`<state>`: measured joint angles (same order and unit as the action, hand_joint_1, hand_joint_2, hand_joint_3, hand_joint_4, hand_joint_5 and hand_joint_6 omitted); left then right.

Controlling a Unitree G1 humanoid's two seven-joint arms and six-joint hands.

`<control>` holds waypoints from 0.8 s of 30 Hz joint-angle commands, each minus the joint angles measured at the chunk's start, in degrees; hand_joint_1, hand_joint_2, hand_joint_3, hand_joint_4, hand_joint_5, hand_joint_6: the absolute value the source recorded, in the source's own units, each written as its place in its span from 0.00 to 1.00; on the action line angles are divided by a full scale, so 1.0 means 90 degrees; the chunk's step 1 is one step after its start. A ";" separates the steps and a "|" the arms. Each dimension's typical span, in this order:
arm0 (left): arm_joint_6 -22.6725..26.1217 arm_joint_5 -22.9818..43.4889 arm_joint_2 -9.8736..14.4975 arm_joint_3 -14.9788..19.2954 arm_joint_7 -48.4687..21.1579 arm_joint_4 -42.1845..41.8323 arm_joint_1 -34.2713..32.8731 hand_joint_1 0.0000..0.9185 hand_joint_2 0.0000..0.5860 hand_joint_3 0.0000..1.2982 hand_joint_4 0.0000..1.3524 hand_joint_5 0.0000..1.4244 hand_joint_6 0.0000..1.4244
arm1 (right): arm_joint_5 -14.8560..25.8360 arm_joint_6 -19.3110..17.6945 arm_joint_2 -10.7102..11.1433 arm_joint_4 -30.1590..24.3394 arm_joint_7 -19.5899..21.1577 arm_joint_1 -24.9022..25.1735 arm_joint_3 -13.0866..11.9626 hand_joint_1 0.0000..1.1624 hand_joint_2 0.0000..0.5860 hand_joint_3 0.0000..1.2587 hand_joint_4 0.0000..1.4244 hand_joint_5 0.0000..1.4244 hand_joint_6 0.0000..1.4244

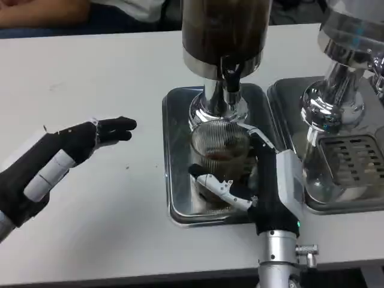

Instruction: Grasp the cup under the faucet to collect the drink, then remove the cup.

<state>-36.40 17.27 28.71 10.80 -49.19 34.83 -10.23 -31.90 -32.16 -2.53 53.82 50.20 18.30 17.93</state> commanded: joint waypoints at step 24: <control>-0.0098 -0.0247 0.0010 -0.0192 -0.0037 0.0060 -0.0158 0.00 0.12 0.24 0.13 0.14 0.10 | -0.0015 -0.0292 0.0489 -0.1155 0.0732 -0.0908 -0.0521 0.86 0.20 0.56 0.61 0.76 1.00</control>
<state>-36.46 15.78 28.70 9.74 -49.21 34.85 -10.93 -32.12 -33.24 1.53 46.21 55.26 10.46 14.04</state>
